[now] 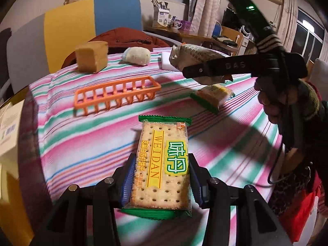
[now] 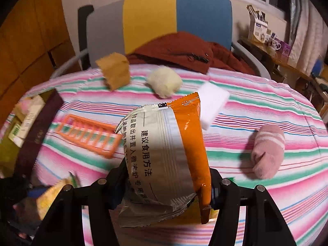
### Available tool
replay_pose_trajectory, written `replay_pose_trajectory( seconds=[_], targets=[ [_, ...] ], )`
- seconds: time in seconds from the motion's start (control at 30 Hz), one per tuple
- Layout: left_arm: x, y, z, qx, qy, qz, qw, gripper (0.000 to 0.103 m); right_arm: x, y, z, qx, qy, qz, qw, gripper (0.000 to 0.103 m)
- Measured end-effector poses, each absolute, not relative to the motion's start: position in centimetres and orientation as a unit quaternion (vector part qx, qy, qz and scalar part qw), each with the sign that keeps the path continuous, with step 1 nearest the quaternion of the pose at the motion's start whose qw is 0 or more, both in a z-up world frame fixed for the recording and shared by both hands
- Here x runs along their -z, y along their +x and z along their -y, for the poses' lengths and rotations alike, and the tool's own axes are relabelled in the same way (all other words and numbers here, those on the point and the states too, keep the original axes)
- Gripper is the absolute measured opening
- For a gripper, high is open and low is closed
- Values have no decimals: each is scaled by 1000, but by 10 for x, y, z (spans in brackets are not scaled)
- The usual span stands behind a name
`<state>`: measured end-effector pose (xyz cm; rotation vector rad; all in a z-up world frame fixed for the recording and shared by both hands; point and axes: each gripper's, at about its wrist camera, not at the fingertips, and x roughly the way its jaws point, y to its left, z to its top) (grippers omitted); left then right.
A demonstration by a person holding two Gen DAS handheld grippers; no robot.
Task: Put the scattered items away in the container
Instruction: 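Carry the cracker pack and snack bag over the gold tray with both grippers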
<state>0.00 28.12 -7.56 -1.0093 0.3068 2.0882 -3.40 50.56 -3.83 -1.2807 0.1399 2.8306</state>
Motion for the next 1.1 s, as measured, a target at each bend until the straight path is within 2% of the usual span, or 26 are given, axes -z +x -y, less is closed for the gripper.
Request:
replay_pose_trajectory(
  seconds=[0.43,0.57,1.1],
  targets=[
    [39,28,-225,-858,-343,-95,370,48,40,11,-440,-920,-381,-90,-21,62],
    [26,29,-195,-872,-332,-75,353,48,37,20,-413,-923,-376,-76,-36,62],
    [25,-6,-45,-929,-324,0,179,48,20,6,-269,-927,-333,-43,-166,62]
  ],
)
